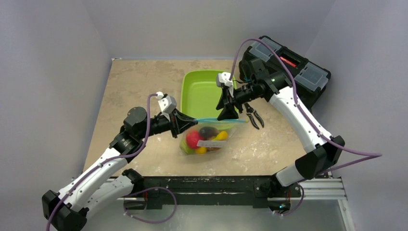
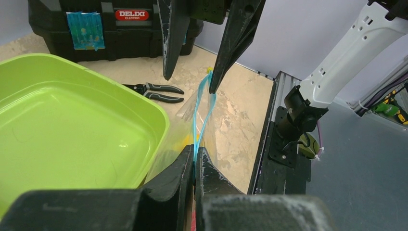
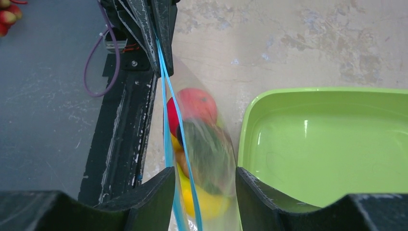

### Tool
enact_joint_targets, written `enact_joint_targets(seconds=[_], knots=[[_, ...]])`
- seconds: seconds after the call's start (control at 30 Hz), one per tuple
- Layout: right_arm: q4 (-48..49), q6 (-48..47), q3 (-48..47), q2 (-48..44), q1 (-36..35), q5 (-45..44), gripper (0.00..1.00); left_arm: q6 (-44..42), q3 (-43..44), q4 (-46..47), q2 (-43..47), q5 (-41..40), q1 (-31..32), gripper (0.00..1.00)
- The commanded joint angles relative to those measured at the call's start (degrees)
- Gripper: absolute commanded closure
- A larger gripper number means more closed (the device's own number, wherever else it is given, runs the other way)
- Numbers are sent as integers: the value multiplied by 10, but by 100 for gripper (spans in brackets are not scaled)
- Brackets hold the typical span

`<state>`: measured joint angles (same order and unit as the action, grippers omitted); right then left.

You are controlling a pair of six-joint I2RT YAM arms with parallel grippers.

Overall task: Open the zip-top bag and remove the fake food
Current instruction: Open the zipper of the food storage bag at the center of the board.

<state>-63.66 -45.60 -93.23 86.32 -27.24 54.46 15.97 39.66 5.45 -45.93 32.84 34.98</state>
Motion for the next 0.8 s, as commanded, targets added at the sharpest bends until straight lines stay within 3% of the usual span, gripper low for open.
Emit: enact_joint_targets(seconds=[0.0,0.37,0.43,0.5,0.6,0.77], knots=[[26,19,7,3,-16,-19,53,10,17,46,-5,15,-2,100],[54,19,66,5,-44,-55,63,13,20,60,-16,17,-2,100],[63,23,79,7,-45,-60,77,16,21,64,-19,18,-2,100],[57,22,76,9,-45,-58,100,22,21,69,-22,17,-2,100],[44,23,69,-11,-20,-49,100,31,32,55,-21,13,-3,99],[-8,-11,71,-67,78,-50,100,55,50,34,-7,8,-3,44]])
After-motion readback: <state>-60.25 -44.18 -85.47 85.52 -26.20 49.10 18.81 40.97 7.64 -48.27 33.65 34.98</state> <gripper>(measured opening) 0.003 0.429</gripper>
